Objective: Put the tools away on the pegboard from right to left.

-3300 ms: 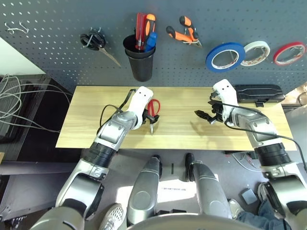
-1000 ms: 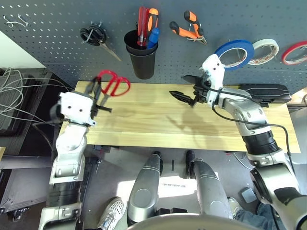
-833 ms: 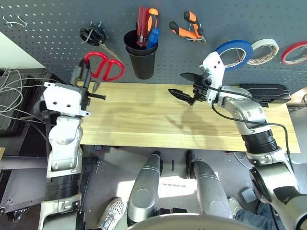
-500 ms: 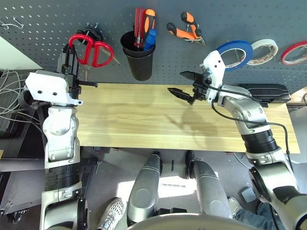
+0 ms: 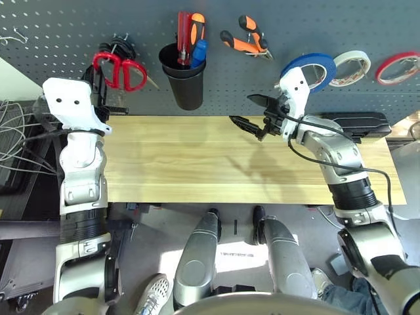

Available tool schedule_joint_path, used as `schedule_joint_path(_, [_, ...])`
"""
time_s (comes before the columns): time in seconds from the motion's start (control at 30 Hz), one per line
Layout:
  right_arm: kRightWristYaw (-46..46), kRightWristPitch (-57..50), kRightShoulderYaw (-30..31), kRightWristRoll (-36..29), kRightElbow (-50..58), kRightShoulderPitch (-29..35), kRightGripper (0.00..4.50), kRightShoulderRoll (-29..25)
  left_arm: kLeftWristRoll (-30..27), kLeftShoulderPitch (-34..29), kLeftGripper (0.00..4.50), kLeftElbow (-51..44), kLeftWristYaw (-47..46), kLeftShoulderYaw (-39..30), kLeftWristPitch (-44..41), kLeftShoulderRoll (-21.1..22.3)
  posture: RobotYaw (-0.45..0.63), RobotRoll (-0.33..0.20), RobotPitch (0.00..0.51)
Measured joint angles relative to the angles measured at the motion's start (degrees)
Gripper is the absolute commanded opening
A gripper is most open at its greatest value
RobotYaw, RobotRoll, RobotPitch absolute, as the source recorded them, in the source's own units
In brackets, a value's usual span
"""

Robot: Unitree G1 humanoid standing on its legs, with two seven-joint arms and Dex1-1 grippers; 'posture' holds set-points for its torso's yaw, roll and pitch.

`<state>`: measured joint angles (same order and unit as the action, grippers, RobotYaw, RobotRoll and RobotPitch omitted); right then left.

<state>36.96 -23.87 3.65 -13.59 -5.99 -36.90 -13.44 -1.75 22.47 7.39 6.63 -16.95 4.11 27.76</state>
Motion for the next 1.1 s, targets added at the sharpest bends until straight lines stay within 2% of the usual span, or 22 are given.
schedule_joint_path(0.2, [0.2,7.0,0.3,1.4,-2.4,5.0,4.50,-0.3,0.3,-1.0,4.45,1.1,3.3,3.9,-1.2,0.0,0.15,0.000,0.343])
schedule_joint_path(0.43, [-11.9,2.7,-2.2,5.6,-6.6,8.5,4.50,-0.4,2.4,-3.3,4.48,2.3,6.1,9.5,-9.6,-0.9,0.12,0.000,0.346])
schedule_joint_path(0.73, [-24.3,3.1,-8.4,7.9,-12.3,9.4,4.50,-1.3,2.9,-3.3,4.48,5.8,5.4,11.1,-14.6,-2.9,0.09,0.000,0.357])
schedule_joint_path(0.93, [-26.9,6.2,-11.8,8.0,-21.4,6.3,4.50,-4.5,3.6,-3.2,4.48,10.8,4.2,11.7,-15.1,-5.4,0.08,0.000,0.373])
schedule_joint_path(1.1, [-23.3,9.9,-12.1,8.0,-28.5,3.6,4.50,-7.1,4.0,-1.4,4.48,13.3,2.4,11.7,-15.4,-6.6,0.08,0.000,0.377])
